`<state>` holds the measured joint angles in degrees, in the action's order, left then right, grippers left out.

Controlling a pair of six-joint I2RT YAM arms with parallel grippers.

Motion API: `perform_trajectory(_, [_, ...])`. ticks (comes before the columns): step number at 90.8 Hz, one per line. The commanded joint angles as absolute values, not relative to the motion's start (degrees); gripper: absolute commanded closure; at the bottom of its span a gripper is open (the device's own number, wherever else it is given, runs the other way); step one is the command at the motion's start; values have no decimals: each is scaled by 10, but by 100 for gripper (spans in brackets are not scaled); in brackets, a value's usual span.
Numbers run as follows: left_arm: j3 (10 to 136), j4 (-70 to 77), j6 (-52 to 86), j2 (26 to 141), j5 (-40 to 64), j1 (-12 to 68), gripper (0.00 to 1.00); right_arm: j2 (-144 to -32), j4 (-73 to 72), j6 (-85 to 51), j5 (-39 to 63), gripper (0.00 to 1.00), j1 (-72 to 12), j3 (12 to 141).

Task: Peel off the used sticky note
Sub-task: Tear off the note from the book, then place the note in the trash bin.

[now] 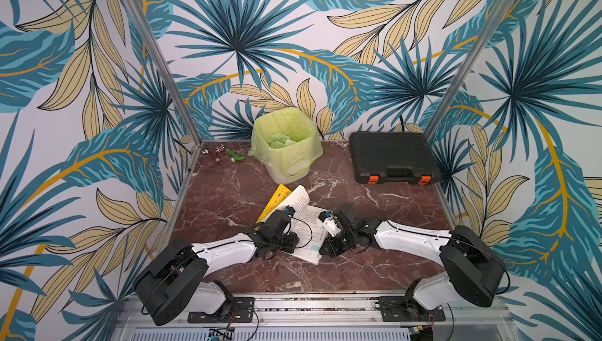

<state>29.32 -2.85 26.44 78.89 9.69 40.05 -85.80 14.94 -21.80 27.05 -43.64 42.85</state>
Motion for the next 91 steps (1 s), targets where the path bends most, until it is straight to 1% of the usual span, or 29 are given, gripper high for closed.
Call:
perform_trajectory(1, [292, -51, 266, 819, 74, 391, 77, -852, 205, -190, 282, 100, -443, 441])
perform_trajectory(20, [294, -48, 267, 826, 76, 392, 77, -859, 222, -177, 322, 100, -456, 450])
perform_trajectory(28, [296, -49, 267, 829, 76, 392, 77, -869, 230, -173, 322, 100, -457, 454])
perform_trajectory(35, [298, -50, 267, 831, 77, 392, 77, -875, 234, -169, 321, 100, -476, 456])
perform_trajectory(51, [300, -54, 267, 832, 76, 392, 77, -836, 276, -146, 247, 100, -465, 486])
perform_trajectory(67, [298, -52, 270, 827, 74, 391, 77, -779, 268, -142, 188, 100, -369, 530])
perform_trajectory(75, [298, -54, 269, 828, 76, 392, 77, -770, 261, -128, 146, 100, -351, 586])
perform_trajectory(91, [297, -61, 269, 821, 72, 392, 77, -793, 211, -98, 109, 100, -342, 711])
